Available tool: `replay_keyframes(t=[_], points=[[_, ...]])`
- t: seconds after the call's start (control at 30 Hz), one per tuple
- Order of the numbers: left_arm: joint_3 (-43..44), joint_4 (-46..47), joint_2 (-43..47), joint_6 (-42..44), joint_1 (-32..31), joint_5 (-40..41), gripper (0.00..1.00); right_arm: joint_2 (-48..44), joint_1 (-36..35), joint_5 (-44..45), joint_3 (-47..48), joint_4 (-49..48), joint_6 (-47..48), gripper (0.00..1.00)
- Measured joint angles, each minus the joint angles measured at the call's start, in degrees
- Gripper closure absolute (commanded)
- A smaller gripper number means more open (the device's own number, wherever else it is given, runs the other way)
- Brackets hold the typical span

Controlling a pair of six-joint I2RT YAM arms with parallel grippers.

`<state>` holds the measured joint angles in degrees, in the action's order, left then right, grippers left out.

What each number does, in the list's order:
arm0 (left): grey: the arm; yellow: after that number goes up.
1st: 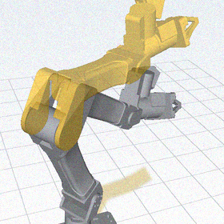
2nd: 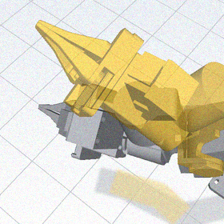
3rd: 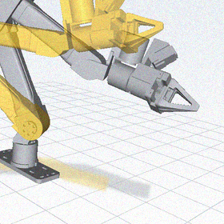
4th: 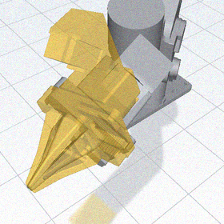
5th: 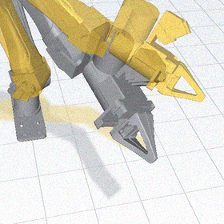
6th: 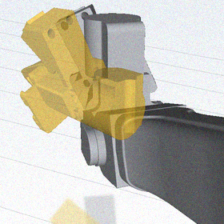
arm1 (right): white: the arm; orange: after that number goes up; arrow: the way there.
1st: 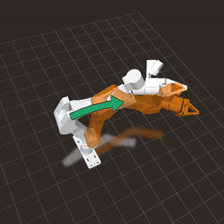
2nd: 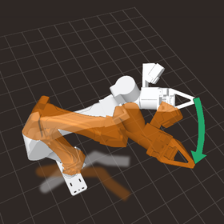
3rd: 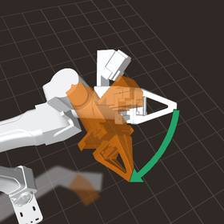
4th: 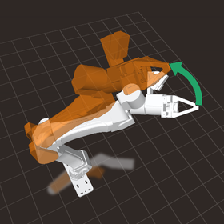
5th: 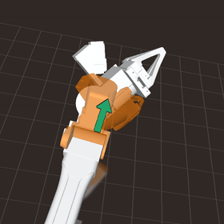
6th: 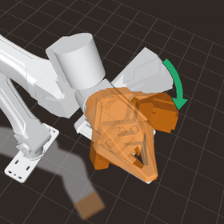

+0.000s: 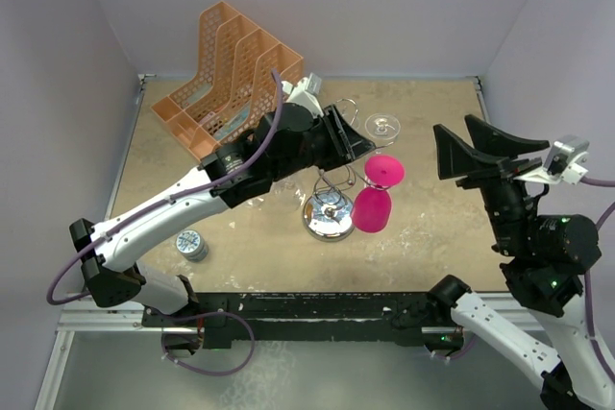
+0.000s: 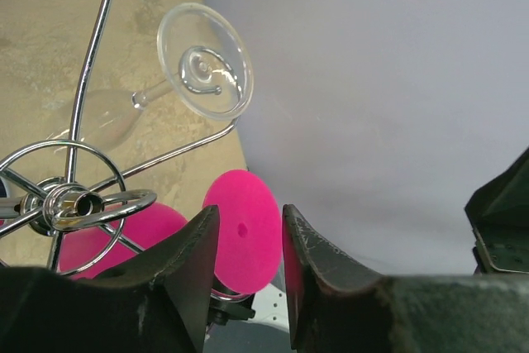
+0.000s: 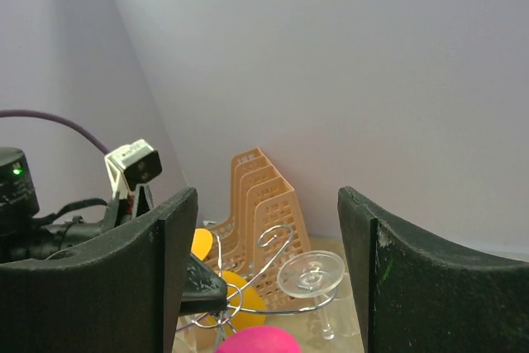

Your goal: Place the wine glass upside down on the wine glass rack

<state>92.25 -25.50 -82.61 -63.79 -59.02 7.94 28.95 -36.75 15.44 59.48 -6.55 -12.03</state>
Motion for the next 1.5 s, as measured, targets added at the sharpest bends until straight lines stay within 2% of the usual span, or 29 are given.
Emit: replay_keyframes(t=[0.2, 0.47, 0.6, 0.67, 0.8, 0.9, 1.1, 1.27, 1.5], points=[[4.59, -1.38, 0.00, 4.57, 0.00, 2.73, 0.66, 3.96, 0.00, 1.36, 1.11, 1.05, -1.11, 0.27], [7.56, -3.37, 1.68, 14.58, 0.02, 9.31, 0.62, 22.29, 0.02, 10.71, 12.98, 7.61, -3.17, 0.25], [6.95, -3.34, 4.61, 18.29, 0.02, 13.49, 0.60, 30.58, 1.77, 12.04, 16.70, 9.84, -3.45, 0.26], [6.14, -3.30, 6.45, 19.67, 0.02, 15.32, 0.59, 34.29, 6.01, 9.60, 18.43, 10.97, -4.07, 0.27], [4.31, -3.28, 10.10, 21.68, 0.02, 18.78, 0.58, 39.12, 20.09, 2.21, 19.41, 11.13, -5.84, 0.27], [3.17, -3.23, 11.93, 22.82, 0.02, 20.57, 0.58, 42.07, 25.75, -0.39, 20.46, 12.59, -6.47, 0.26], [0.42, -3.37, 14.64, 24.48, 0.02, 23.85, 0.57, 46.27, 28.63, -5.11, 20.63, 14.47, -6.47, 0.26], [-1.29, -3.28, 16.20, 26.25, 0.02, 25.62, 0.57, 50.99, 30.42, -14.91, 20.63, 14.21, -6.08, 0.34], [-5.73, -2.71, 19.23, 29.09, 0.02, 26.47, 0.57, 59.95, 30.32, -25.05, 20.87, 14.93, -2.38, 0.33]])
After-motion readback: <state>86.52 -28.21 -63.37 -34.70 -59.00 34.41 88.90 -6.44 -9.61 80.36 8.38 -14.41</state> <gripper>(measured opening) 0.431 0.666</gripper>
